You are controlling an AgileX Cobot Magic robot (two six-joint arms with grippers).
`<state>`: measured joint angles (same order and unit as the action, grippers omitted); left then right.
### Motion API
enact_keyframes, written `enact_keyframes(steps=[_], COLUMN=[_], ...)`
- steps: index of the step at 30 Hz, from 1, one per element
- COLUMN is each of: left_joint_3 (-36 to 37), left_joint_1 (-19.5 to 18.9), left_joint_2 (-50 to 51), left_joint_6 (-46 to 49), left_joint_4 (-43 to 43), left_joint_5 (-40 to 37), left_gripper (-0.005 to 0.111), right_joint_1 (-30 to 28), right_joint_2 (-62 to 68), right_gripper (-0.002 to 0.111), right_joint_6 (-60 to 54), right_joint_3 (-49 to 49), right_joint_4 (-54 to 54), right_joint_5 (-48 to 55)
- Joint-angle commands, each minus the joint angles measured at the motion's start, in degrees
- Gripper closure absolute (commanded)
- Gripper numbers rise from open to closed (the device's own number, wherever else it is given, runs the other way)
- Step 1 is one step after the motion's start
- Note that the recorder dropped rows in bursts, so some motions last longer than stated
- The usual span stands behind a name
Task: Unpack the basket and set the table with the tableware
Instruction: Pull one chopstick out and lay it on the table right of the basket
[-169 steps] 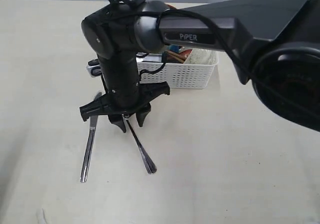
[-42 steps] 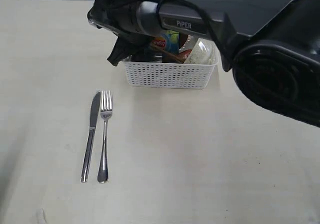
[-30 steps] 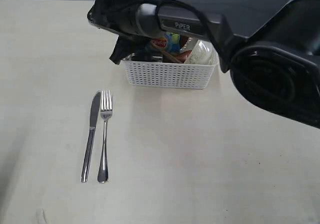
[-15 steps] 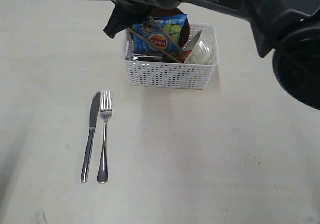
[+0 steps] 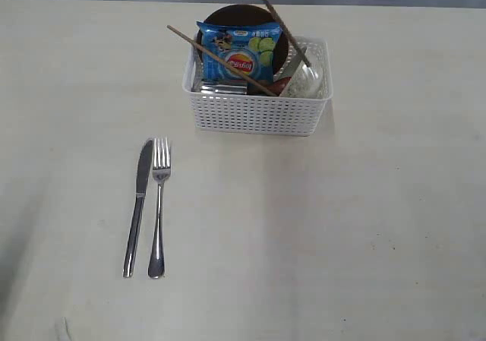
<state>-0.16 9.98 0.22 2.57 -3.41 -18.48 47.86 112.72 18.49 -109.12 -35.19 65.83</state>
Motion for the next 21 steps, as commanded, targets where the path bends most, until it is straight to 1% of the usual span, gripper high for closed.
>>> enact_keyframes(steps=[1,3,6,15,19,21], left_joint_3=[0.16,0.16,0.16,0.16,0.16,0.16], left_joint_1=[-0.14,-0.14,-0.14,-0.14,-0.14,-0.14], left_joint_2=[-0.22,-0.22,-0.22,-0.22,-0.22,-0.22], left_joint_6=[-0.02,-0.02,-0.02,-0.02,-0.02,-0.02], left_joint_4=[0.49,0.49,0.49,0.49,0.49,0.49], left_joint_5=[0.03,0.03,0.03,0.03,0.03,0.03], left_gripper=[0.107,0.107,0.107,0.107,0.107,0.107], right_joint_1=[-4.07,-6.16,-9.61,-17.63,-23.34,-25.98], right_joint_2=[-1.41,-2.01,-4.34,-14.2,-16.11,-15.81], right_gripper=[0.109,0.109,0.109,0.109,0.109,0.109], right_joint_6=[-1.95,-2.42,-2.27,-1.61,-3.07,-5.55], right_joint_3=[0.93,2.47,7.57,25.87,36.17,41.88], right_joint_4=[8.34,12.12,17.27,19.93,28.79,34.36], right_joint_5=[4.13,4.13,4.13,4.13,3.8,-0.38])
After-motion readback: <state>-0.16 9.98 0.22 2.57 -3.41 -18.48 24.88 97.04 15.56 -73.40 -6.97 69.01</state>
